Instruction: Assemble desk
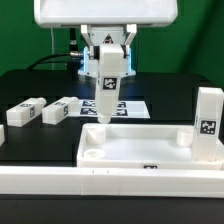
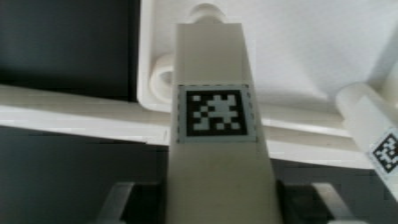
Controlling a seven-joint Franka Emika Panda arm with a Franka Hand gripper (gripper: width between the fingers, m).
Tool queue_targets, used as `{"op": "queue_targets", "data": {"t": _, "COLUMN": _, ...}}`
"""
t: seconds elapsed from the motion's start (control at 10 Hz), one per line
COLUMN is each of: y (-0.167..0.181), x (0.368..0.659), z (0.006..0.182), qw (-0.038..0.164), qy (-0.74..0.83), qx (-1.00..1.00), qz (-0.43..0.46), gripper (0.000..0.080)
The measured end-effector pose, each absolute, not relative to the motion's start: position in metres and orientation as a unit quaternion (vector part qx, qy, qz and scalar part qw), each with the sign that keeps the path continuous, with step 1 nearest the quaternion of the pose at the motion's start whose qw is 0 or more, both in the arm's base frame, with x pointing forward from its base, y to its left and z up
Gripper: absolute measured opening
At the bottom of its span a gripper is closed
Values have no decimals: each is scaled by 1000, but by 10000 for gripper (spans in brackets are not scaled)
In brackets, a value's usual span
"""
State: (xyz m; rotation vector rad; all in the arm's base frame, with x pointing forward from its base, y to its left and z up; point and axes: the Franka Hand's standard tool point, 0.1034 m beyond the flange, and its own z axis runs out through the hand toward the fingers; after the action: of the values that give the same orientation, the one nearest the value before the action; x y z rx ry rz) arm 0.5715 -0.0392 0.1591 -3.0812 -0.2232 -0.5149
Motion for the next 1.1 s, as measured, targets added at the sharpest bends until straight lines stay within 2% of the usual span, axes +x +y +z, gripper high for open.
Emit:
{"op": "queue_targets", "data": {"t": 0.2, "y": -50, "x": 581, "z": 163, "qw": -31, "qy": -69, "qx": -970, "qz": -232, "gripper": 289}}
{"op": "queue_targets", "data": {"t": 0.3, "y": -48, "x": 577, "z": 159, "qw": -23, "qy": -70, "qx": -973, "qz": -217, "gripper": 289}}
{"op": "queue_targets", "data": {"t": 0.5, "y": -48, "x": 577, "z": 158, "qw": -23, "qy": -71, "qx": -974, "qz": -216, "gripper": 289}}
{"op": "queue_targets", "data": {"t": 0.6, "y": -49, "x": 584, "z": 157, "qw": -28, "qy": -87, "qx": -972, "qz": -218, "gripper": 289}}
{"op": "queue_targets", "data": {"t": 0.8, "y": -51, "x": 605, "z": 159, "qw": -22, "qy": -85, "qx": -972, "qz": -218, "gripper": 289}}
{"op": "queue_targets", "data": {"t": 1.1, "y": -55, "x": 608, "z": 158, "qw": -21, "qy": -82, "qx": -972, "qz": -218, "gripper": 289}}
